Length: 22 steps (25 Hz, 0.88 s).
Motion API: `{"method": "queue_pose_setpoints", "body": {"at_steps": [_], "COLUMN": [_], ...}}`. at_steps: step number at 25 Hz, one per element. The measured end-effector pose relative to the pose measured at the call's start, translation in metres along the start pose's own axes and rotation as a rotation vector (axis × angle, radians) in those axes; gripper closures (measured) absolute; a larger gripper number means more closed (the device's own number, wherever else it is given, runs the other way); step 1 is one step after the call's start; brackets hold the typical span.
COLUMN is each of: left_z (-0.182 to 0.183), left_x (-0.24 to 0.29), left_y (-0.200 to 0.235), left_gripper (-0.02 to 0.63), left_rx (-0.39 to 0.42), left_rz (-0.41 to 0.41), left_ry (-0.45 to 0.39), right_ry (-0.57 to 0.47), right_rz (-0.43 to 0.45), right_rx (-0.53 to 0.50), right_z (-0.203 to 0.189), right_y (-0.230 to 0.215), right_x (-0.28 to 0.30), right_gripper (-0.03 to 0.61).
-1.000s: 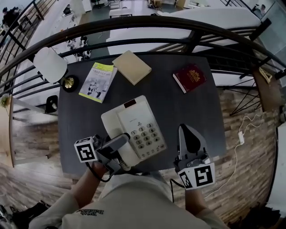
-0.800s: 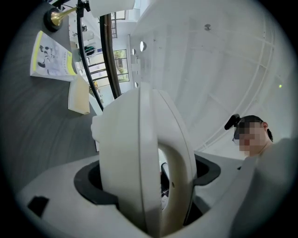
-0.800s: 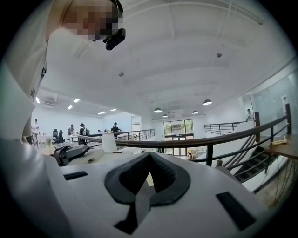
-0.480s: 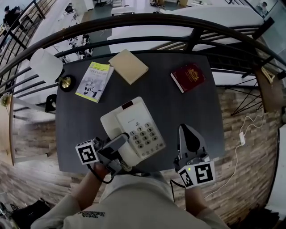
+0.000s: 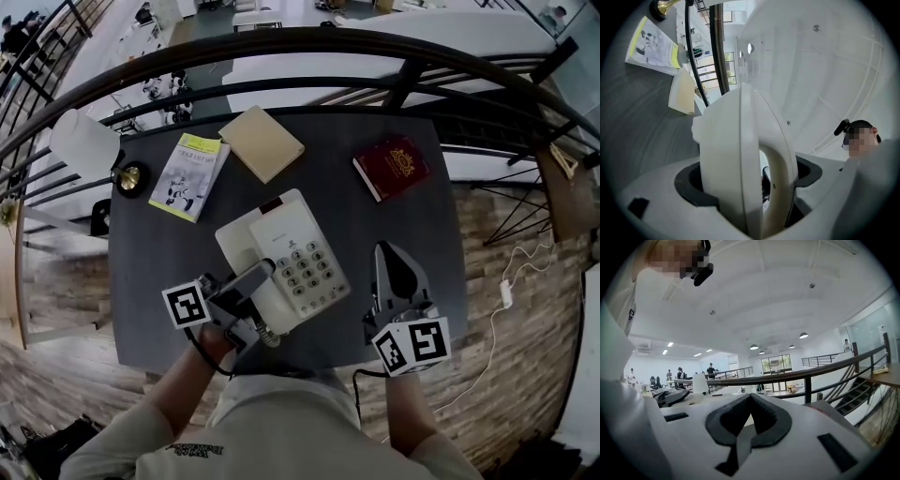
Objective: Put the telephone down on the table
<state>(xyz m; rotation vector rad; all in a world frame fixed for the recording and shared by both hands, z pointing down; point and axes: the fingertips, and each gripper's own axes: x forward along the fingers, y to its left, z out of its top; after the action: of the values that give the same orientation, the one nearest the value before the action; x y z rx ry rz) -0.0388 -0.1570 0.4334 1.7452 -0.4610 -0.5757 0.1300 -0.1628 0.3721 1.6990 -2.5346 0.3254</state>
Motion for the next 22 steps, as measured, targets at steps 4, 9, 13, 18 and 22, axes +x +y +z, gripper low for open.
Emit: {"method": "queue_pose_setpoints", "body": {"at_steps": [4,9,13,18,22], "left_z": [0.02,0.041,0.057,0.073,0.081], "left_x": [0.028,0.068,0.103,0.147,0.174], "left_y": [0.014,0.043,0.07,0.107,0.141], "left_gripper": [0.153,0.153,0.153,0.153,0.153], "left_rx": [-0.018,0.006,-0.022,-0.01,-0.024], "left_rz": [-0.004,0.021,0.011,0.027,0.045], "left_ry": [-0.019,0.001,0.022,0.048,0.059], "right_ry": [-0.016,0.006,0.028,0.05,0.078], "right_rz": [-0.001,-0.022,-0.037,-0.06,-0.079], "right_rx": [-0.012,-0.015,-0.051,-0.024,0.015], "right_z": [0.003,-0.008,-0.018,-0.041,-0.067], "right_y": [-0.017,-0.039,-0.054,-0.078,-0.099], "right_x": [0.027,0.063,0.091,0.121,0.14], "right_gripper": [0.577,0.577,0.577,0.577,0.577]}}
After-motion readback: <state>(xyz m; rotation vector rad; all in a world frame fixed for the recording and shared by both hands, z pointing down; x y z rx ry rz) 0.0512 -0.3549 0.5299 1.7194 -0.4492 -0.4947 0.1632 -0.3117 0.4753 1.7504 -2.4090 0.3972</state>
